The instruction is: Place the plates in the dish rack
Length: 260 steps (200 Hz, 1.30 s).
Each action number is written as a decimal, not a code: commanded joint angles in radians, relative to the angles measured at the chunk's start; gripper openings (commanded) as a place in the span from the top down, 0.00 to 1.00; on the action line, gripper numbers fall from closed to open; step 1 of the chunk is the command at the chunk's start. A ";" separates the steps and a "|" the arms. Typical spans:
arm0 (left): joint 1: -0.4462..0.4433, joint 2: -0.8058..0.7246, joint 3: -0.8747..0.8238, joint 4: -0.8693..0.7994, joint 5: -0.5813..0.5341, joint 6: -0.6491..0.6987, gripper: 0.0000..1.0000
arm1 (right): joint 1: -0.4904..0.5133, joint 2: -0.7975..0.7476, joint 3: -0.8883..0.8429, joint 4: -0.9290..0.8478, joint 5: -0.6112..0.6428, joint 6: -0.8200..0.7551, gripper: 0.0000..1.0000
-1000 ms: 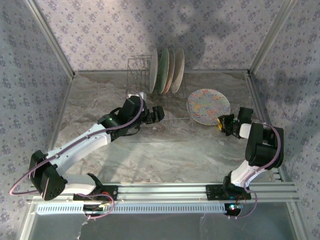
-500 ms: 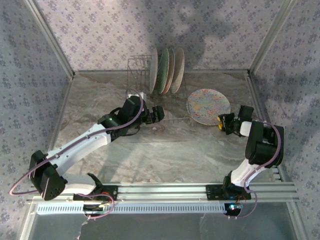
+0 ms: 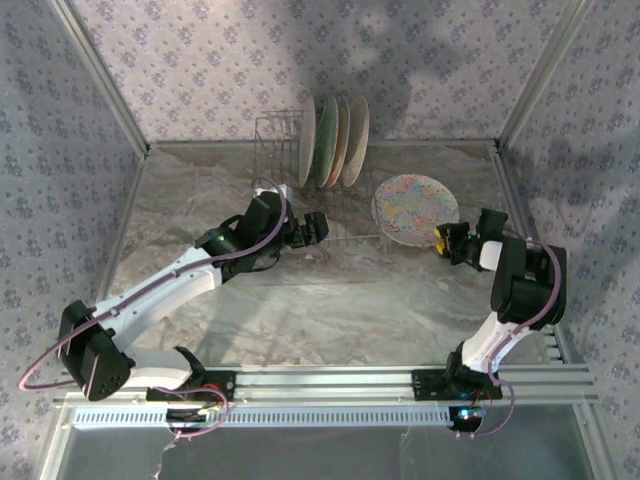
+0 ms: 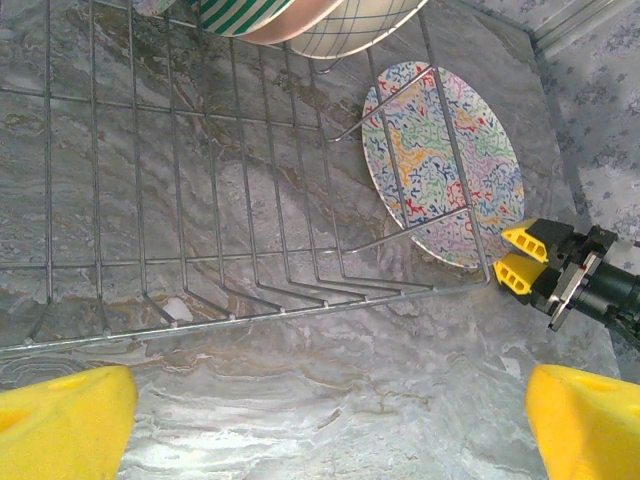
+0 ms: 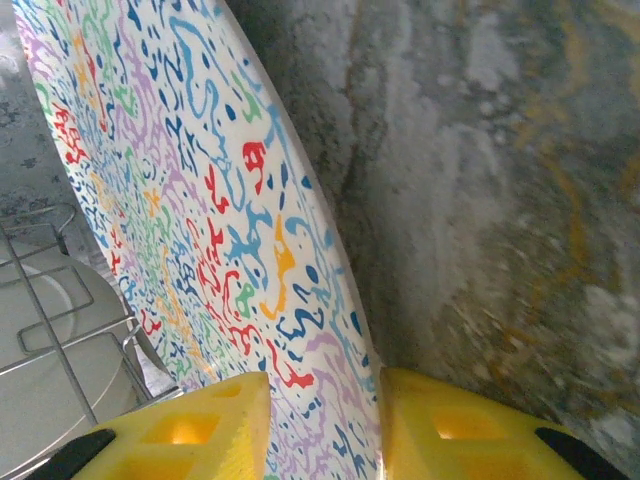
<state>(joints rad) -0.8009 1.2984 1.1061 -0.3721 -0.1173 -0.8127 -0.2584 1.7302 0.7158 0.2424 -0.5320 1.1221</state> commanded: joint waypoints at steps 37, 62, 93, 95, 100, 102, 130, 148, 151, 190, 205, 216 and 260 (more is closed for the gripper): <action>-0.005 0.012 0.039 -0.017 -0.015 0.010 0.01 | 0.011 0.100 0.019 0.121 0.077 -0.015 0.79; -0.005 0.015 0.040 -0.019 -0.015 0.012 0.01 | 0.013 0.096 0.017 0.127 0.073 -0.019 0.97; -0.005 0.015 0.041 -0.021 -0.016 0.011 0.01 | 0.010 0.066 0.013 0.114 0.073 -0.025 1.00; -0.006 0.014 0.041 -0.021 -0.017 0.012 0.01 | 0.010 0.063 0.013 0.112 0.073 -0.026 1.00; -0.006 0.015 0.041 -0.020 -0.016 0.012 0.01 | 0.010 0.054 0.013 0.105 0.073 -0.028 1.00; -0.005 0.014 0.041 -0.022 -0.017 0.012 0.01 | 0.010 0.051 0.013 0.103 0.074 -0.030 1.00; -0.004 0.009 0.042 -0.022 -0.015 0.006 0.01 | 0.005 -0.016 0.007 0.067 0.079 -0.038 1.00; -0.005 0.004 0.044 -0.023 -0.014 -0.005 0.01 | 0.001 -0.071 0.001 0.042 0.081 -0.036 1.00; -0.006 0.002 0.046 -0.024 -0.013 -0.010 0.01 | 0.001 -0.082 0.001 0.034 0.081 -0.037 1.00; -0.007 -0.008 0.048 -0.024 -0.002 -0.060 0.01 | -0.010 -0.176 0.014 -0.033 0.074 -0.026 1.00; -0.007 -0.010 0.053 -0.027 -0.003 -0.070 0.01 | -0.012 -0.205 0.020 -0.039 0.067 -0.018 1.00; -0.008 -0.011 0.054 -0.026 -0.006 -0.071 0.01 | -0.012 -0.222 0.027 -0.048 0.062 -0.015 1.00; -0.009 -0.011 0.045 -0.030 -0.016 -0.077 0.01 | -0.015 -0.274 0.045 -0.063 0.060 -0.009 1.00</action>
<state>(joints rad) -0.8009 1.3109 1.1175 -0.3923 -0.1211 -0.8738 -0.2646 1.5051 0.7238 0.1829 -0.4664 1.1038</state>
